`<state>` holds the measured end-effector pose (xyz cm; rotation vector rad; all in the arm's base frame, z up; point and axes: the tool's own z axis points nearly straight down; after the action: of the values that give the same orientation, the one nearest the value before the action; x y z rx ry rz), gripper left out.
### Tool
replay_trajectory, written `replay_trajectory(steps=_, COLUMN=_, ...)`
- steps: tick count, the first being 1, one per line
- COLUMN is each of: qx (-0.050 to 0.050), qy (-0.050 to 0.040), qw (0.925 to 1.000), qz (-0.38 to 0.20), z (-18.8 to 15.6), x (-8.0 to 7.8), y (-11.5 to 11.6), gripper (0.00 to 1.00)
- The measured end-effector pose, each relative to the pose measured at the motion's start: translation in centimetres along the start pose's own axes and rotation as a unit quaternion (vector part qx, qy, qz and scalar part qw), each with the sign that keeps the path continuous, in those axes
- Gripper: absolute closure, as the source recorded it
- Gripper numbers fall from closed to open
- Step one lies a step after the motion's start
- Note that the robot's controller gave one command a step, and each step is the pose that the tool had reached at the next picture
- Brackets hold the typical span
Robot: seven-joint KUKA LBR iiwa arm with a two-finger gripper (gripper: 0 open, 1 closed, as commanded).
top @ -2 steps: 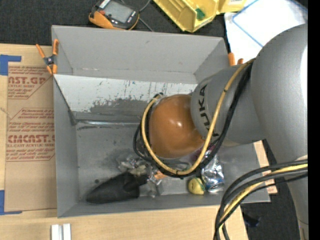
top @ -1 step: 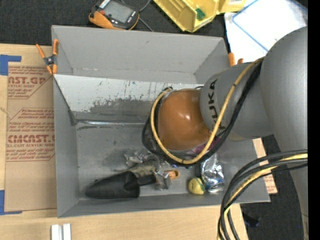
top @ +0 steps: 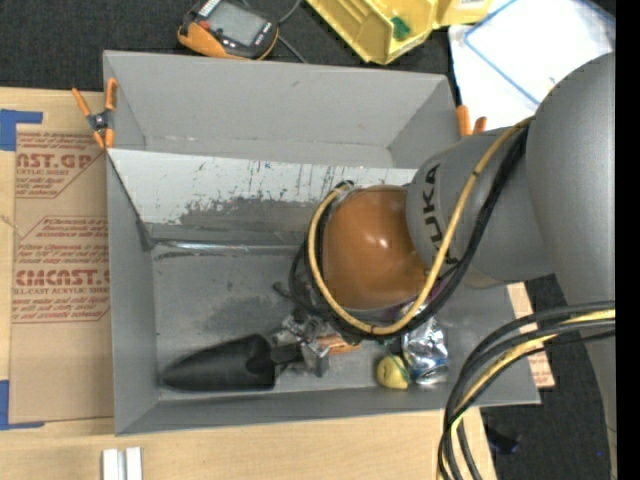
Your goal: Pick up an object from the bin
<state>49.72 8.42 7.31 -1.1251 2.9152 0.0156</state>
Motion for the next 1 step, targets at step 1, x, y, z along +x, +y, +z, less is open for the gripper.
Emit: replay_trajectory(steps=1, qx=0.000, qy=0.0000, qw=1.0000, qz=0.000, z=-0.03, x=0.01, y=-0.01, gripper=1.00)
